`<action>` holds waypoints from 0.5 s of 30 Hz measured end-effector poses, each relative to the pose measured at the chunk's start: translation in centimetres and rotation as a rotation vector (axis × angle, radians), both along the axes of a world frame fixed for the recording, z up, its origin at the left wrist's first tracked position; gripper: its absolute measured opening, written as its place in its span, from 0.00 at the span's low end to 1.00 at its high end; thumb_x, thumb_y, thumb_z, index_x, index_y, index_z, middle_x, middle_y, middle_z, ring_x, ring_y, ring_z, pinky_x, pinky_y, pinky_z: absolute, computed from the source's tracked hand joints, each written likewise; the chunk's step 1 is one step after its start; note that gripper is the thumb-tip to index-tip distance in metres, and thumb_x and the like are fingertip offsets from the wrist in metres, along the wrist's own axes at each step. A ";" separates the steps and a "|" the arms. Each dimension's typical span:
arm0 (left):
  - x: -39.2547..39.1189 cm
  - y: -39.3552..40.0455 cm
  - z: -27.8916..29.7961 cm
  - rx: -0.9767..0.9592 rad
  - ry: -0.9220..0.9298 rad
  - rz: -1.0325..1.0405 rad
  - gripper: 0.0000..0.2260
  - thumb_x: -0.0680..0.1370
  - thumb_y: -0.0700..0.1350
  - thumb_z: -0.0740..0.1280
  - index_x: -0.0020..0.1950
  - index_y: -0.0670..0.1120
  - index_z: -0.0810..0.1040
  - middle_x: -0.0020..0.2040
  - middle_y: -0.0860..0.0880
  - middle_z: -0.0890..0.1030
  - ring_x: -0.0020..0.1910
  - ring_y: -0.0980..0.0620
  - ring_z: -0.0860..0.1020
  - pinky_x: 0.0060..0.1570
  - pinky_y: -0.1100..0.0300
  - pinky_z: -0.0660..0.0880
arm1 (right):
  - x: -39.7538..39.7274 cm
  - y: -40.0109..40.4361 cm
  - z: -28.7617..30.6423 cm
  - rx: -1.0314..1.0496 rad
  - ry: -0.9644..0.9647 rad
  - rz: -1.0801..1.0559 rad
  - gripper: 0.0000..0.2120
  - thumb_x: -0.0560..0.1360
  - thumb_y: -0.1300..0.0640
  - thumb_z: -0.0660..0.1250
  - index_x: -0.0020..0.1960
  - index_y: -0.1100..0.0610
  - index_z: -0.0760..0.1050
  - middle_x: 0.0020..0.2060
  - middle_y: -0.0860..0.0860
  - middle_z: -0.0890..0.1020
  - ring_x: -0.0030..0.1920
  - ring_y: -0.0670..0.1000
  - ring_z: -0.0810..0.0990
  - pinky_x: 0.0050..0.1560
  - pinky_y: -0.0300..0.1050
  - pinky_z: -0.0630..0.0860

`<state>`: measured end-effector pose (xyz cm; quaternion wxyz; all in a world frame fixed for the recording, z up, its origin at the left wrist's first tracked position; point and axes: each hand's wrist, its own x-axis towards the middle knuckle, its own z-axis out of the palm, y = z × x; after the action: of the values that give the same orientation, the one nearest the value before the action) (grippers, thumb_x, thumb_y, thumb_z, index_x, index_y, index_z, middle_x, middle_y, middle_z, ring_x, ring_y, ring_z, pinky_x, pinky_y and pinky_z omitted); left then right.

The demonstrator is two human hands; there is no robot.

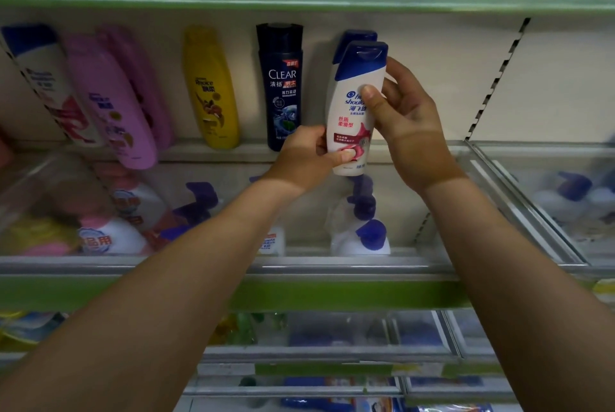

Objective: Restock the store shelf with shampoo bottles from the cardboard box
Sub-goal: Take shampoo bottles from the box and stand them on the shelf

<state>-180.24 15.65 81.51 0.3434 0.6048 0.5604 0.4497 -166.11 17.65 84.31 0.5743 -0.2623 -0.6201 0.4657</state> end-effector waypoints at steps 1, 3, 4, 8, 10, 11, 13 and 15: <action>0.0 0.1 0.0 0.001 -0.004 0.002 0.15 0.73 0.42 0.72 0.60 0.44 0.78 0.54 0.46 0.83 0.52 0.51 0.81 0.52 0.60 0.77 | 0.0 0.0 0.0 0.003 -0.005 -0.001 0.21 0.79 0.65 0.62 0.71 0.63 0.64 0.60 0.60 0.80 0.58 0.54 0.81 0.55 0.48 0.79; 0.1 0.1 -0.1 -0.003 -0.009 0.006 0.16 0.73 0.43 0.72 0.61 0.43 0.78 0.55 0.46 0.83 0.53 0.51 0.81 0.56 0.55 0.77 | 0.0 0.2 0.0 0.009 -0.013 -0.007 0.21 0.79 0.65 0.62 0.71 0.63 0.64 0.60 0.61 0.79 0.59 0.55 0.81 0.55 0.49 0.79; 0.1 0.2 -0.2 -0.004 -0.009 0.007 0.16 0.73 0.43 0.72 0.61 0.43 0.78 0.55 0.46 0.83 0.53 0.50 0.81 0.57 0.53 0.77 | 0.1 0.2 0.0 0.011 -0.014 -0.008 0.21 0.80 0.65 0.62 0.71 0.64 0.64 0.60 0.61 0.79 0.59 0.56 0.81 0.55 0.49 0.79; 0.2 0.1 -0.3 -0.002 -0.014 0.010 0.16 0.74 0.43 0.72 0.61 0.43 0.78 0.55 0.46 0.83 0.54 0.50 0.81 0.58 0.51 0.76 | 0.1 0.2 -0.1 0.002 -0.016 -0.003 0.21 0.80 0.65 0.62 0.71 0.63 0.64 0.60 0.60 0.79 0.59 0.55 0.81 0.55 0.48 0.79; 0.3 0.0 -0.3 0.002 -0.027 0.018 0.16 0.74 0.42 0.72 0.60 0.43 0.78 0.55 0.46 0.83 0.53 0.50 0.81 0.57 0.54 0.77 | 0.0 0.1 -0.1 -0.006 -0.012 -0.006 0.21 0.80 0.65 0.62 0.71 0.62 0.64 0.59 0.60 0.79 0.58 0.54 0.81 0.54 0.47 0.79; 0.4 -0.1 -0.3 0.004 -0.038 0.022 0.15 0.74 0.41 0.72 0.60 0.43 0.78 0.55 0.46 0.83 0.53 0.51 0.81 0.56 0.56 0.77 | 0.0 0.1 0.0 -0.008 -0.012 -0.010 0.21 0.79 0.65 0.62 0.71 0.62 0.65 0.59 0.60 0.80 0.58 0.54 0.81 0.54 0.47 0.79; 0.6 -0.3 -0.2 0.005 -0.062 0.027 0.14 0.74 0.40 0.71 0.60 0.43 0.78 0.53 0.47 0.82 0.51 0.51 0.81 0.53 0.60 0.77 | 0.0 -0.1 0.0 -0.018 -0.021 -0.027 0.20 0.79 0.64 0.63 0.71 0.61 0.65 0.59 0.59 0.80 0.57 0.53 0.81 0.54 0.47 0.80; 0.8 -0.6 -0.1 0.002 -0.070 0.028 0.14 0.75 0.39 0.70 0.61 0.42 0.77 0.52 0.49 0.81 0.50 0.53 0.80 0.49 0.65 0.76 | -0.1 -0.2 0.1 -0.033 -0.023 -0.036 0.21 0.79 0.63 0.63 0.71 0.60 0.66 0.59 0.59 0.79 0.56 0.52 0.82 0.53 0.46 0.80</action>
<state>-179.46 15.08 81.43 0.3561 0.5813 0.5560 0.4756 -166.18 17.48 84.38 0.5709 -0.2884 -0.6142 0.4623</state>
